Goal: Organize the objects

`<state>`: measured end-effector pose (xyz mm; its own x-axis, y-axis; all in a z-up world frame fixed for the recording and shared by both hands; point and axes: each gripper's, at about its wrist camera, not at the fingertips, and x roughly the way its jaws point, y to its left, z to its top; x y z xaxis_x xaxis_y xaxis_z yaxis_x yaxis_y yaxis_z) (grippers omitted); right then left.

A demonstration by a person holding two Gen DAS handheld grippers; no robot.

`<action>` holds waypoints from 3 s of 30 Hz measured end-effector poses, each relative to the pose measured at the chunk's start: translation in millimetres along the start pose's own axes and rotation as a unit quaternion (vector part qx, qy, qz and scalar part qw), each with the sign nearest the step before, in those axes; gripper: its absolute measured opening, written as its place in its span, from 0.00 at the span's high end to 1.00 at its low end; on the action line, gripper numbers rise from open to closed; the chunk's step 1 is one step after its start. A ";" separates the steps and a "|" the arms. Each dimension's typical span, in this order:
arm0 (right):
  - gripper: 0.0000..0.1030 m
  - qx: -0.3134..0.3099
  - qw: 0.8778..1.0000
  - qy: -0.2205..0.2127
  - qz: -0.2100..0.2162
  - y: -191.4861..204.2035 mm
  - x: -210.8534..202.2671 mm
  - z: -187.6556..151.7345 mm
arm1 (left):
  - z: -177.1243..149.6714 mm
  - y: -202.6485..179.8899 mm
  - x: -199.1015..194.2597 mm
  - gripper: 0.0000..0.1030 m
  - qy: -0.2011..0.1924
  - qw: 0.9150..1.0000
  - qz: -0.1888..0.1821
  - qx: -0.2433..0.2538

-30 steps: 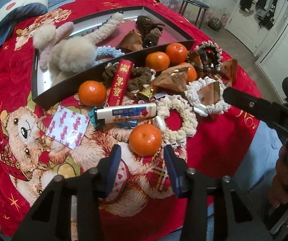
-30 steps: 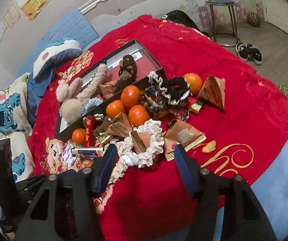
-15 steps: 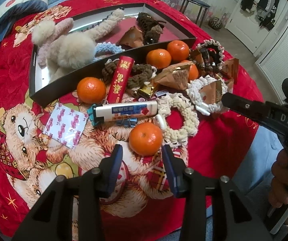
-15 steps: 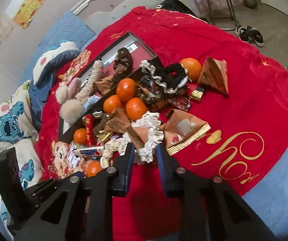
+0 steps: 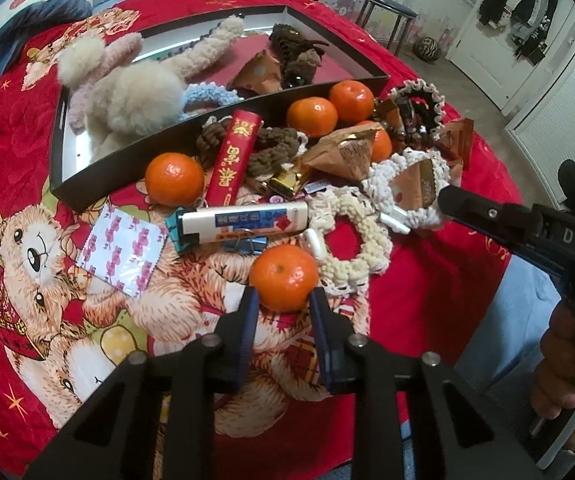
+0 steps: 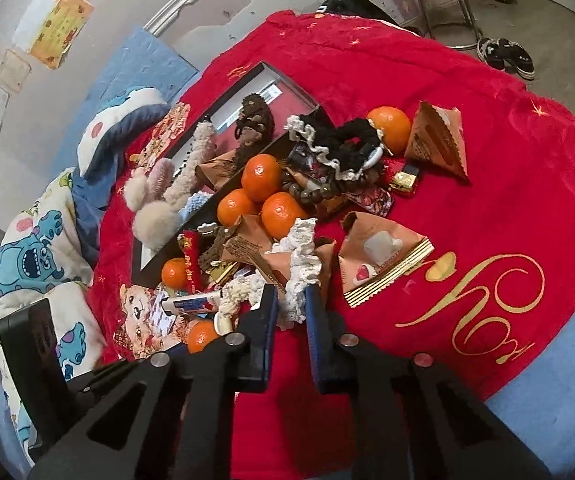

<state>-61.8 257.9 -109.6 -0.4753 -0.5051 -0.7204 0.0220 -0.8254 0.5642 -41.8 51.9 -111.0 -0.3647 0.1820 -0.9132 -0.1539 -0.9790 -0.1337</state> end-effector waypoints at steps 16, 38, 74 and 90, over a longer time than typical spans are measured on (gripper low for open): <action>0.93 -0.026 0.999 -0.009 0.022 16.1 -6.3 -2.6 | 1.0 -0.3 -1.4 0.81 -0.002 1.000 -0.001 -0.003; 0.92 -0.005 1.000 -0.006 0.007 7.4 -6.0 -2.4 | 4.1 -2.8 12.0 0.69 0.012 0.999 0.038 0.008; 0.86 0.041 0.999 -0.016 0.023 -5.0 -15.4 2.3 | -2.4 0.9 -8.6 0.71 -0.013 1.000 0.015 -0.001; 0.88 0.036 0.999 0.011 0.024 -2.9 7.7 -1.0 | -1.0 -1.3 -6.6 0.77 -0.013 1.000 0.009 -0.004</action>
<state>-64.6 256.2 -117.2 -0.4556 -0.5494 -0.7005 -0.0203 -0.7803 0.6251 -38.3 51.9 -105.2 -0.3908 0.1668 -0.9052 -0.1403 -0.9827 -0.1205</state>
